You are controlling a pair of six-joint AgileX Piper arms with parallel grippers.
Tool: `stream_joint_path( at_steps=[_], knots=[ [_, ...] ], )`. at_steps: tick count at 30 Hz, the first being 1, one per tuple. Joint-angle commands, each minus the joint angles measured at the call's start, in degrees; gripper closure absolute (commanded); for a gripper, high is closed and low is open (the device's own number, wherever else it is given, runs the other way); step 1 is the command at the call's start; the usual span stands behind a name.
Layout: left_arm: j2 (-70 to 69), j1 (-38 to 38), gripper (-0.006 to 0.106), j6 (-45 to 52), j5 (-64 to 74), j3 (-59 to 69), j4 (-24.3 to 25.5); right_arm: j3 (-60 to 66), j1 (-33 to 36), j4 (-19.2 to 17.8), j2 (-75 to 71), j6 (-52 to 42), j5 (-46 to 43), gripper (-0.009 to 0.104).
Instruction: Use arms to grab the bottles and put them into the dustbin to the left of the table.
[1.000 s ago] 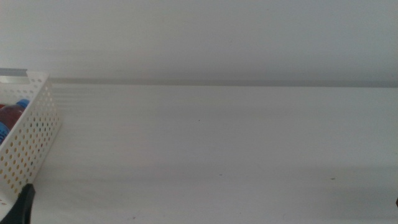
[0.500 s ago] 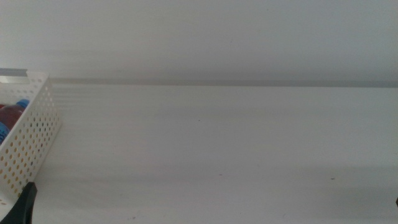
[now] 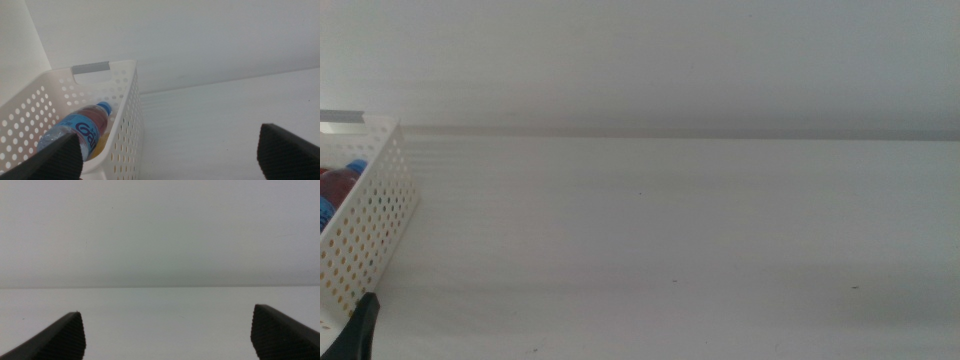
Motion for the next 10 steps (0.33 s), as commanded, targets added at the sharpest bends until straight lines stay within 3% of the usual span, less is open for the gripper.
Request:
stream_joint_path(
  at_steps=[1,10],
  knots=[
    [-2.4,-0.5,0.007,-0.2,-1.1,2.3,-0.2,2.6,-0.4,-1.1,-2.2,1.0,-1.0,0.007],
    [-2.4,-0.5,0.007,-0.2,-1.1,2.3,-0.3,2.6,-0.4,-0.8,-2.2,0.9,-1.0,0.007]
  ],
)
